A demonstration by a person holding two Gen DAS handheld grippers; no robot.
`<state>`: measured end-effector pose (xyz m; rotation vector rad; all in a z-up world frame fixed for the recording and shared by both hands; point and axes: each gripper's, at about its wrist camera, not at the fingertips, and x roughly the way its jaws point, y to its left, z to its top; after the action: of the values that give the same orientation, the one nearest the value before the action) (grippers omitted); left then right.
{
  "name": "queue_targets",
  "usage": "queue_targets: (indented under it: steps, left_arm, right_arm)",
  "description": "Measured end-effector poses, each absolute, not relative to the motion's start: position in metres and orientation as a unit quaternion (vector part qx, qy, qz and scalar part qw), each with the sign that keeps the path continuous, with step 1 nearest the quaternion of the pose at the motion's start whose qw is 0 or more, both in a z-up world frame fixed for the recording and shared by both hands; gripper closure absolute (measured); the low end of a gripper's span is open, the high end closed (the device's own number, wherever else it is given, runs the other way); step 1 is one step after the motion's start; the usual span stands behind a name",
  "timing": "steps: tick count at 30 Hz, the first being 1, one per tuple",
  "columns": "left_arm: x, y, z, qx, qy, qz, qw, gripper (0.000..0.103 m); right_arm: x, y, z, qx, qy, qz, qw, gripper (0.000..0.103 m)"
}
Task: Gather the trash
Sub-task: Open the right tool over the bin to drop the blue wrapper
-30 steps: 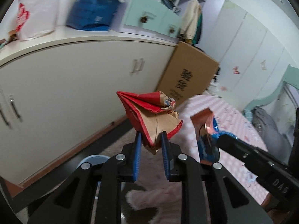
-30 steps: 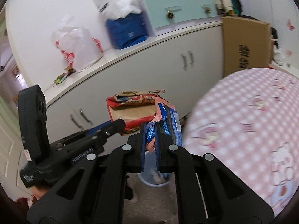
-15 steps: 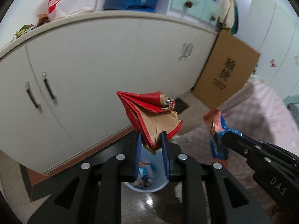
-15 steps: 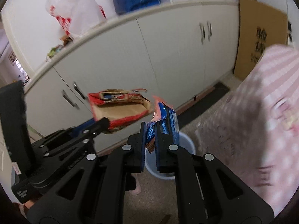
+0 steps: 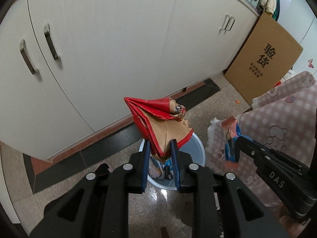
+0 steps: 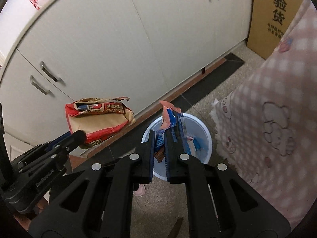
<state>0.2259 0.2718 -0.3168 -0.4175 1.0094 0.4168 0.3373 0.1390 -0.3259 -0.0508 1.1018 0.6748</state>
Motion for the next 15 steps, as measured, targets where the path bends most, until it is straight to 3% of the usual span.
queue_targets:
  steps: [4,6,7,15]
  left_arm:
    - [0.233,0.272,-0.332,-0.203,0.492,0.193,0.824,0.083]
    - [0.236,0.270,-0.336,-0.203,0.497,0.191,0.822,0.083]
    - [0.237,0.270,-0.339,-0.204,0.500,0.191,0.820,0.083]
    - [0.243,0.267,-0.348,-0.204,0.510,0.185,0.815,0.083]
  right_arm:
    - [0.344,0.146,-0.347,-0.024,0.532,0.310,0.788,0.085]
    - [0.346,0.148,-0.355,-0.023,0.537,0.306,0.786,0.060]
    - [0.346,0.147,-0.356,-0.023,0.536,0.304,0.787,0.055]
    - [0.343,0.146,-0.355,-0.032,0.530,0.295,0.794,0.052]
